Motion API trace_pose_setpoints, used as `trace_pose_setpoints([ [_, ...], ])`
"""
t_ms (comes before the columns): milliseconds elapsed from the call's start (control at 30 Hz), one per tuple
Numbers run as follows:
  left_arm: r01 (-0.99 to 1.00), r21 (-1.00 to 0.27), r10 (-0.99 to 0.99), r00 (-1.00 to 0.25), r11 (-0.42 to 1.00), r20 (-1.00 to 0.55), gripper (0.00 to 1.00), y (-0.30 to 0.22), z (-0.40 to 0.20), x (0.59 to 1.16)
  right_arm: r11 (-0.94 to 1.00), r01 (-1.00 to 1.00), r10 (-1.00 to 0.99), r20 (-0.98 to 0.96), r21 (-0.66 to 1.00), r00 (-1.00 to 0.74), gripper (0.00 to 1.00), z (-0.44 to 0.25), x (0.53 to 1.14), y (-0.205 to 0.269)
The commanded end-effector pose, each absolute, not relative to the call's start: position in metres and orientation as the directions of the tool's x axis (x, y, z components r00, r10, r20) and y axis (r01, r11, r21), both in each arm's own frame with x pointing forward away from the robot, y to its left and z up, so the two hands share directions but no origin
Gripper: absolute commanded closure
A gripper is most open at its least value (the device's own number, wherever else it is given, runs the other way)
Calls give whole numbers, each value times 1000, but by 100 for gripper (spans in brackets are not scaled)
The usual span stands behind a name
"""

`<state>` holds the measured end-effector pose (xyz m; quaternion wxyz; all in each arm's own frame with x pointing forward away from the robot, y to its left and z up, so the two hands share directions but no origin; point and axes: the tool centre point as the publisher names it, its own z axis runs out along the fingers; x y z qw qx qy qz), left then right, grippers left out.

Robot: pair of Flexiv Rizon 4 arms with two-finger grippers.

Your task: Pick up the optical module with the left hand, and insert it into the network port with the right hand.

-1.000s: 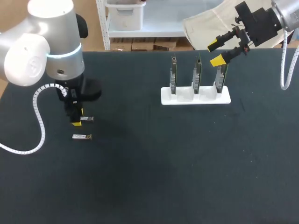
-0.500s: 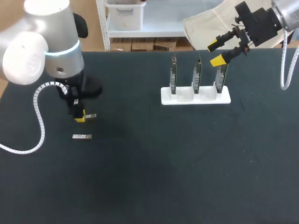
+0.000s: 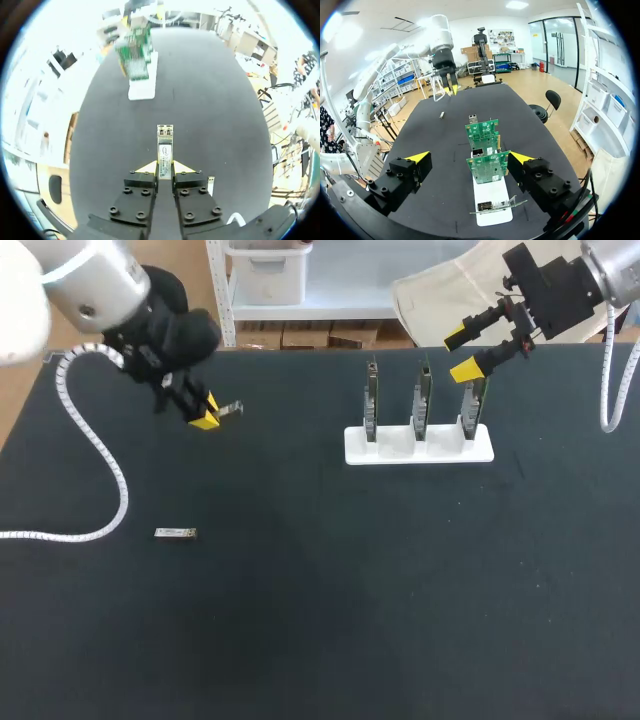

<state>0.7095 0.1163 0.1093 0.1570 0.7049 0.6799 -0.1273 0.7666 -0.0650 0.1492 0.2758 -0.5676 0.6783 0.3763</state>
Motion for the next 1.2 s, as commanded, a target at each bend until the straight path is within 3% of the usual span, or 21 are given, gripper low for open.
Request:
trace_pose_setpoints([
  [33,997,75,886,51,-18,-461,100,127,112,698,75,-978,-562,-802,194,-203,0,149,765,-65],
  [700,997,75,886,51,-18,-461,100,127,112,698,75,-978,-562,-802,194,-203,0,149,765,-65],
  [1200,924,323,699,371,-207,-612,100,-22,190,759,75,-978,-562,-802,194,-203,0,149,765,-65],
])
